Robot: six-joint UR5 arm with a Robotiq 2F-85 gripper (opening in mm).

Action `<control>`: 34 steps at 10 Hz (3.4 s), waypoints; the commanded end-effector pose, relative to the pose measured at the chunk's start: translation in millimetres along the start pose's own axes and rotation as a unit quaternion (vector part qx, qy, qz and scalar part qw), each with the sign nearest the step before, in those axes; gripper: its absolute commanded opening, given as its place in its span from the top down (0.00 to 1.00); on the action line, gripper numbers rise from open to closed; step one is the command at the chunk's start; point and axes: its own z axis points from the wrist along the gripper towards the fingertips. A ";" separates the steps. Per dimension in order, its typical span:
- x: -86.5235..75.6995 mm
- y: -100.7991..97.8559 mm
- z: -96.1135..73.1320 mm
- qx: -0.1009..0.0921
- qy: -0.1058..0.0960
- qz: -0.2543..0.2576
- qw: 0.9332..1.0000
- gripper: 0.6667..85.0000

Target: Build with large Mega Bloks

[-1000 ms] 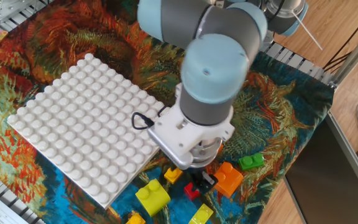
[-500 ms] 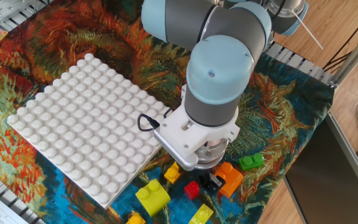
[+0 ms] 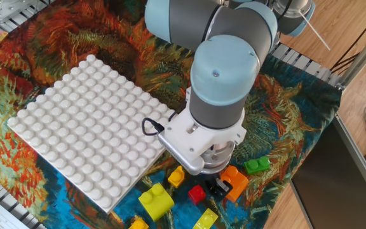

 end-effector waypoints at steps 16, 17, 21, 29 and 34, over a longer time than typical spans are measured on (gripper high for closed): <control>-3.4 -17.0 29.6 0.008 -0.030 0.044 0.999 0.31; -3.2 -15.0 29.7 0.004 -0.029 0.043 0.999 0.31; -2.1 -7.4 30.2 -0.009 -0.028 0.074 0.997 0.32; 3.9 7.9 41.4 -0.009 -0.036 0.105 0.994 0.40; 5.2 0.8 38.9 -0.006 -0.036 0.094 0.995 0.87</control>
